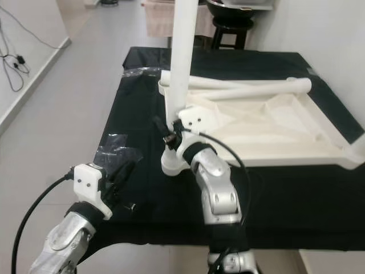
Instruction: Building children table
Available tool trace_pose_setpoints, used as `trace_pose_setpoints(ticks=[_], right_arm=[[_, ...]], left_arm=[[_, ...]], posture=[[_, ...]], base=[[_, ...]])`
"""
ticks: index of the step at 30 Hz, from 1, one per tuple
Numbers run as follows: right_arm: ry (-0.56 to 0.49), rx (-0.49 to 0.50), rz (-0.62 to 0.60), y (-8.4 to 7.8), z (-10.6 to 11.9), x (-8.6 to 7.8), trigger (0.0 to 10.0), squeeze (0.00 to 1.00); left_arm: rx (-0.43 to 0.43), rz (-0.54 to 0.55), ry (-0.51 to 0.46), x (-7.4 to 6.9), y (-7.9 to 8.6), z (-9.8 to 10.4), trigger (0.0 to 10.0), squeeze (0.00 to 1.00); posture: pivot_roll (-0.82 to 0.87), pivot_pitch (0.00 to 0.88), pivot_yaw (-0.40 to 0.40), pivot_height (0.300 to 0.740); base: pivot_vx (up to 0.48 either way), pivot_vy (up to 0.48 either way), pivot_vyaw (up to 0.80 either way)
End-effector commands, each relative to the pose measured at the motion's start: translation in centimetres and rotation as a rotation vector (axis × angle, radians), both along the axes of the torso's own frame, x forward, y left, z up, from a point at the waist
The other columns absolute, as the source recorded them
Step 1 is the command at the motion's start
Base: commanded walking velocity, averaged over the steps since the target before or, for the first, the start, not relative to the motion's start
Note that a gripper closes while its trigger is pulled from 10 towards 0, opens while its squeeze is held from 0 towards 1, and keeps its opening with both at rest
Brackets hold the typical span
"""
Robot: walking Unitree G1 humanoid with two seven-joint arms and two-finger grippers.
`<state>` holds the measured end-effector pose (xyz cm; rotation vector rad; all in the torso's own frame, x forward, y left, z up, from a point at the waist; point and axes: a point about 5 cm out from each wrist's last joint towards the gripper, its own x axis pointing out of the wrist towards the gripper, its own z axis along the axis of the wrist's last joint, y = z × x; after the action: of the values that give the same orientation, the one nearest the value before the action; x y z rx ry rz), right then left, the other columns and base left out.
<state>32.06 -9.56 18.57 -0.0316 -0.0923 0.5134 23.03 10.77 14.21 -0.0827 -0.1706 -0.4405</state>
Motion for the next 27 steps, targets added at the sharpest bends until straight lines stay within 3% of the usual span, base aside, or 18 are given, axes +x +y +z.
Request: trace_pose_setpoints(ticks=[1,3,4,5,6,7,9,11,12,13,14,15,16,19,21,27], right_arm=[[0.188,-0.060,-0.026,-0.5,-4.2,-0.3,0.0,0.00],[0.170,-0.063,-0.005,0.0,-3.7,0.3,0.0,0.00],[0.156,-0.066,-0.004,0.2,-3.4,0.9,1.8,0.00],[0.145,-0.048,0.011,0.4,-3.0,1.4,10.0,0.00],[0.145,-0.048,0.011,0.4,-3.0,1.4,10.0,0.00],[0.125,-0.029,0.058,0.8,-2.5,1.8,10.0,1.00],[0.107,-0.014,0.100,1.0,-2.0,2.0,10.0,1.00],[0.051,-0.001,0.283,1.8,-0.7,2.1,10.0,1.00],[0.051,-0.001,0.283,1.8,-0.7,2.1,10.0,1.00],[0.031,-0.003,0.409,2.1,0.0,2.0,10.0,0.84],[0.031,-0.003,0.409,2.1,0.0,2.0,10.0,0.84],[0.020,-0.006,0.492,2.2,0.5,1.9,10.0,0.84],[0.003,-0.030,0.564,2.2,1.1,1.4,10.0,0.00],[-0.006,-0.091,0.652,1.8,1.7,1.1,10.0,0.00],[0.009,-0.126,0.693,1.5,1.4,1.9,10.0,0.00],[0.030,-0.130,0.710,1.2,1.6,3.2,10.0,0.00]], left_arm=[[0.000,-0.004,0.015,0.0,0.1,-0.2,10.0,0.00],[0.001,-0.001,0.014,0.0,0.1,-0.2,10.0,0.00],[0.002,0.004,0.012,0.1,0.1,-0.2,10.0,0.00],[0.002,0.007,0.010,0.1,0.0,-0.2,10.0,0.00],[0.002,0.007,0.010,0.1,0.0,-0.2,10.0,0.00],[0.002,0.009,0.009,0.1,0.0,-0.2,10.0,0.00],[0.000,0.008,0.008,0.1,0.0,-0.1,10.0,0.00],[-0.004,0.003,0.010,0.1,-0.1,-0.1,10.0,0.00],[-0.004,0.003,0.010,0.1,-0.1,-0.1,10.0,0.00],[-0.005,0.001,0.011,0.1,-0.1,-0.1,10.0,0.00],[-0.005,0.001,0.011,0.1,-0.1,-0.1,10.0,0.00],[-0.006,-0.001,0.011,0.1,-0.1,-0.1,10.0,0.00],[-0.007,-0.001,0.011,0.1,-0.2,-0.1,10.0,0.00],[-0.009,-0.002,0.011,0.0,-0.2,-0.1,10.0,0.00],[-0.009,-0.001,0.010,0.0,-0.3,-0.1,10.0,0.00],[-0.008,0.000,0.011,-0.1,-0.3,-0.1,10.0,0.00]], posture=[[0.02,0.136,-0.027,0.740],[0.03,0.132,-0.036,0.740],[0.03,0.132,-0.039,0.740],[0.03,0.131,-0.041,0.740],[0.03,0.131,-0.041,0.740],[0.03,0.132,-0.040,0.740],[0.03,0.132,-0.039,0.740],[0.03,0.134,-0.036,0.740],[0.03,0.134,-0.036,0.740],[0.03,0.133,-0.036,0.740],[0.03,0.133,-0.036,0.740],[0.03,0.133,-0.036,0.740],[0.03,0.133,-0.038,0.740],[0.04,0.132,-0.042,0.740],[0.04,0.132,-0.046,0.740],[0.06,0.132,-0.049,0.740]], base=[[0.000,0.000,0.00],[0.000,0.000,0.00],[0.000,0.000,0.00],[0.000,0.000,0.00],[0.000,0.000,0.00],[0.000,0.000,0.00],[0.000,0.000,0.00],[0.000,0.000,0.00],[0.000,0.000,0.00],[0.000,0.000,0.00],[0.000,0.000,0.00],[0.000,0.000,0.00],[0.000,0.000,0.00],[0.000,0.000,0.00],[0.000,0.000,0.00],[0.000,0.000,0.00]])
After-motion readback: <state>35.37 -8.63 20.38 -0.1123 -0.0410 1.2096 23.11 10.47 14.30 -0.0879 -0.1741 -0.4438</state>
